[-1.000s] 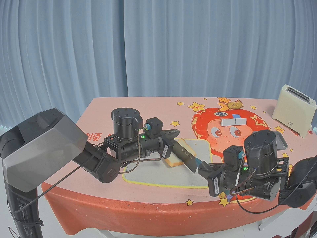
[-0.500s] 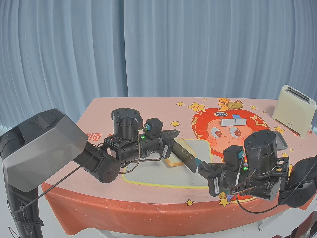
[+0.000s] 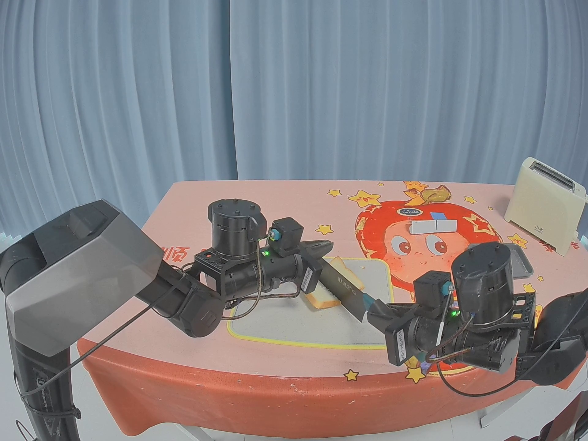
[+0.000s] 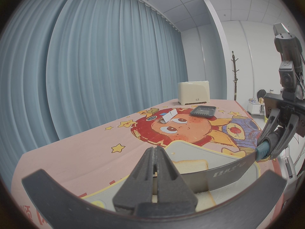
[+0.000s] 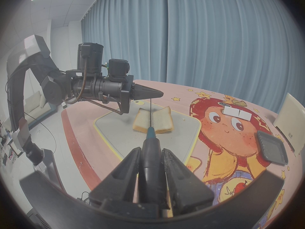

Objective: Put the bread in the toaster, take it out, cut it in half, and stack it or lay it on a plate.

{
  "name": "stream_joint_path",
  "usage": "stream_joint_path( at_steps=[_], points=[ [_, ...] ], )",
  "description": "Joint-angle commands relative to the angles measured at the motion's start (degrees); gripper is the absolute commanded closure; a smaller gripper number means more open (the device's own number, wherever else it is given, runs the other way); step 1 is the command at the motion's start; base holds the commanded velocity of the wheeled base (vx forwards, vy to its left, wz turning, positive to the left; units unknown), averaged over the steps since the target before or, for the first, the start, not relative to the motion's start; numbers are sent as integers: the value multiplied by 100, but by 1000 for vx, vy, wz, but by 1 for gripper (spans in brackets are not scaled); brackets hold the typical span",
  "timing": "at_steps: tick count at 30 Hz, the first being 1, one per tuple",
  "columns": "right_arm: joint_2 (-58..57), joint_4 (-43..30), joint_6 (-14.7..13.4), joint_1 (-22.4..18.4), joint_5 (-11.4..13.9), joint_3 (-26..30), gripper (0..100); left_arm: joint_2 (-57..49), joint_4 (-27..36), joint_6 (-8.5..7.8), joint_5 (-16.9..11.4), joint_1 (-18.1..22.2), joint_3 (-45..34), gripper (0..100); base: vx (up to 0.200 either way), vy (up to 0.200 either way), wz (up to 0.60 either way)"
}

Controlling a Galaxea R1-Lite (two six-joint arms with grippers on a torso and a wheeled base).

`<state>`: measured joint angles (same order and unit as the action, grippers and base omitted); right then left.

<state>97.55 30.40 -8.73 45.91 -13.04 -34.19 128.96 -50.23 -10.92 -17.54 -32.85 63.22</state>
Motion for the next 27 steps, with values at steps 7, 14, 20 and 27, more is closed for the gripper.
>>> stream_joint_path(
  at_steps=[7,14,20,27],
  points=[
    [-8,1,-6,23,12,-35,100,23,-22,2,-4,7,-29,100,0,0,0],
    [-69,-8,-6,-12,12,-35,100,85,-49,2,-4,7,-47,100,0,0,0],
    [54,-17,-6,50,56,71,100,-73,-5,2,-12,7,50,100,0,0,0],
    [-8,1,-6,14,39,1,100,-91,-31,2,-4,7,-64,100,0,0,0]
  ],
)
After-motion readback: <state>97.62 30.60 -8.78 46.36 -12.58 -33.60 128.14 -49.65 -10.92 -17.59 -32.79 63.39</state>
